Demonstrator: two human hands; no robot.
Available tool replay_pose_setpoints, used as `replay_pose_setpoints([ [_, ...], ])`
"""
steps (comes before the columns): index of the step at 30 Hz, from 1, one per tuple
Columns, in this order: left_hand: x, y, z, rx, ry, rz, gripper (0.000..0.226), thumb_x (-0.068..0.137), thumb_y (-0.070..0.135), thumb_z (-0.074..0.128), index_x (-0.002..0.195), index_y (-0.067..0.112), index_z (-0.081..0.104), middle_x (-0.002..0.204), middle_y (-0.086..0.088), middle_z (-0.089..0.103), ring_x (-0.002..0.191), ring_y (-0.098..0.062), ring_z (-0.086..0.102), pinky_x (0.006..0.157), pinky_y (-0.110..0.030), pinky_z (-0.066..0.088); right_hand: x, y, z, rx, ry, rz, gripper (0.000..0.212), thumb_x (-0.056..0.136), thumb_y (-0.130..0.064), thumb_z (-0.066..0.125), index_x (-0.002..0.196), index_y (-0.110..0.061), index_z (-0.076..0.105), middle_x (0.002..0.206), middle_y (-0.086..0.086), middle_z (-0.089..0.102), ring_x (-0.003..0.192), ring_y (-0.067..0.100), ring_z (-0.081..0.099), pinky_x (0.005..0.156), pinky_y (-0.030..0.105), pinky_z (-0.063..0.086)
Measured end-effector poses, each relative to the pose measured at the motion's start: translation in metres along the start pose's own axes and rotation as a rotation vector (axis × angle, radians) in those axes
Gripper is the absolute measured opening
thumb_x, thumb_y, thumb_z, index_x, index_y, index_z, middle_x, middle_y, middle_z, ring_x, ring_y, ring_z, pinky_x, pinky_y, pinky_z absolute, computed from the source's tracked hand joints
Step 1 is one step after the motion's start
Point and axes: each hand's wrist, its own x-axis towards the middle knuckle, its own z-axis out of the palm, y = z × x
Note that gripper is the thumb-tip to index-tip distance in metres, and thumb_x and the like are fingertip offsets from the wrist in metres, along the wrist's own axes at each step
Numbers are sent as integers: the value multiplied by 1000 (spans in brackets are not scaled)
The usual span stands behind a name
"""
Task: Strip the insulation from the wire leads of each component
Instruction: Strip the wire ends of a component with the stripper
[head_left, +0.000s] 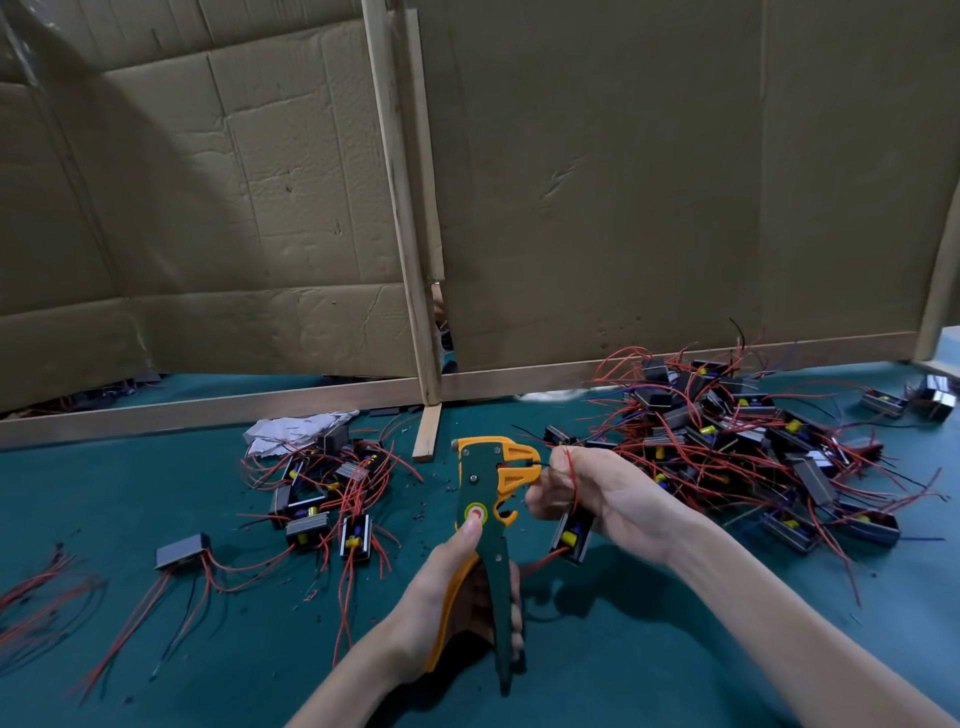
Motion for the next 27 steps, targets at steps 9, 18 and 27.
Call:
replay_pose_setpoints([
  [9, -11, -22, -23, 70, -137, 33, 60, 60, 71, 60, 61, 11, 63, 58, -14, 55, 49, -26, 55, 50, -29, 48, -1, 5, 3, 6, -48, -57, 21, 91, -26, 49, 79, -10, 47, 57, 6, 50, 57, 19, 50, 84, 38, 54],
  [18, -6, -20, -29, 43, -261, 89, 66, 73, 61, 45, 89, 1, 68, 85, -24, 66, 80, -39, 68, 63, -36, 54, 1, 0, -2, -6, 66, -110, 26, 84, -29, 60, 65, -12, 53, 60, 1, 39, 56, 13, 46, 85, 40, 55],
  [27, -5, -22, -29, 96, -279, 73, 72, 63, 65, 54, 89, 0, 69, 85, -27, 65, 80, -41, 67, 69, -40, 55, -3, -3, 3, -32, 91, -103, 27, 97, -19, 50, 72, -16, 41, 79, 15, 72, 65, 21, 67, 61, 26, 53],
])
